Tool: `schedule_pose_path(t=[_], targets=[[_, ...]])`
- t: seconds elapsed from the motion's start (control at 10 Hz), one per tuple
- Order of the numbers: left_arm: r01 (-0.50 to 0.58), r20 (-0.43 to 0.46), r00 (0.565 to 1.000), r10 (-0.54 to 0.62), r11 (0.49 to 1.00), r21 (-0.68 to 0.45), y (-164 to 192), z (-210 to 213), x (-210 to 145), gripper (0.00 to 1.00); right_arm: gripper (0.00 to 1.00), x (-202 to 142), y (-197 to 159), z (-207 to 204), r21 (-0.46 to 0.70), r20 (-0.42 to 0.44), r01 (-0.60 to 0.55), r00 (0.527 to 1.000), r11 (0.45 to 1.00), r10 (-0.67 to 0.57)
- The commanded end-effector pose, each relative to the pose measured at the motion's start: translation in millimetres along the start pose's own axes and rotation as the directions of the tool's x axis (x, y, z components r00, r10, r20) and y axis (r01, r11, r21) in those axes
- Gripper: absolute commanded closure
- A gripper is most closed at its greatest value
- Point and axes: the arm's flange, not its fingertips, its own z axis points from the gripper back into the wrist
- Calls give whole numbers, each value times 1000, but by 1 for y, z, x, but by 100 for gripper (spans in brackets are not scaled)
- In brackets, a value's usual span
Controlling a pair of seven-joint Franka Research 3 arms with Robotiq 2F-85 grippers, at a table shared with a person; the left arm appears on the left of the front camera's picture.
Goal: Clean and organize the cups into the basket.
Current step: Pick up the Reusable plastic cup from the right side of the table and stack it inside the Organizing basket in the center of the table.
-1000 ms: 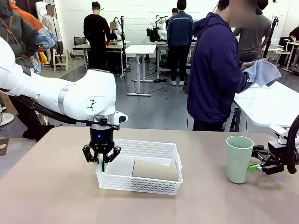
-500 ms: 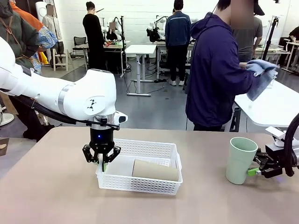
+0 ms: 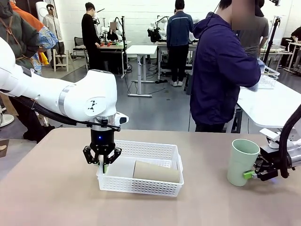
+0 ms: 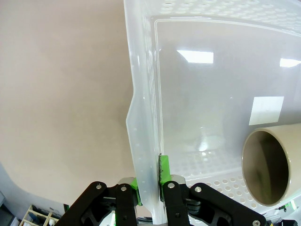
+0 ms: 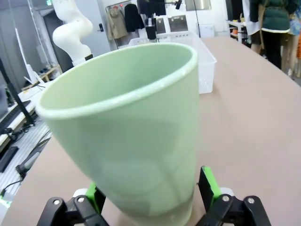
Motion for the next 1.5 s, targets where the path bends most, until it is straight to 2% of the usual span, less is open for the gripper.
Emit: schedule_pose_path(t=[0.0, 0.2, 0.3, 0.4, 0.5, 0.6, 0.7, 0.8, 0.9, 1.0, 1.2, 1.4], targets=[[3, 8, 1000, -3, 1000, 5, 0, 2, 0, 100, 0, 0, -3, -14, 30, -32, -18, 999, 999, 19], [3, 8, 1000, -3, 1000, 5, 0, 2, 0, 100, 0, 3, -2, -17, 70, -29, -52, 998, 996, 54], [3, 8, 1000, -3, 1000, 5, 0, 2, 0, 100, 59, 3, -2, -16, 67, -32, -42, 998, 997, 44], [3, 8, 1000, -3, 1000, 5, 0, 2, 0, 100, 59, 3, 0, -14, 66, -28, -45, 999, 997, 47], [3, 8, 1000, -3, 1000, 5, 0, 2, 0, 100, 100, 4, 0, -13, 64, -29, -51, 998, 997, 52], [3, 8, 1000, -3, 1000, 5, 0, 2, 0, 100, 64, 6, 0, -12, 59, -25, -58, 998, 997, 59], [3, 8, 1000, -3, 1000, 5, 0, 2, 0, 100, 64, 47, 12, 0, -123, -1, -14, 1000, 992, 14], [3, 8, 1000, -3, 1000, 5, 0, 2, 0, 100, 64, 47, 12, 0, -123, -1, -14, 1000, 992, 14], [3, 8, 1000, -3, 1000, 5, 0, 2, 0, 100, 64, 97, 29, 8, -174, 11, -48, 999, 984, 50], [3, 8, 1000, -3, 1000, 5, 0, 2, 0, 100, 64, 138, 37, 16, -184, 16, -16, 1000, 983, 19], [3, 8, 1000, -3, 1000, 5, 0, 2, 0, 100, 64, 200, 43, 33, -262, 29, 11, 1000, 965, -3], [3, 8, 1000, -3, 1000, 5, 0, 2, 0, 100, 64, 222, 48, 31, -325, -26, 52, 998, 944, -64]])
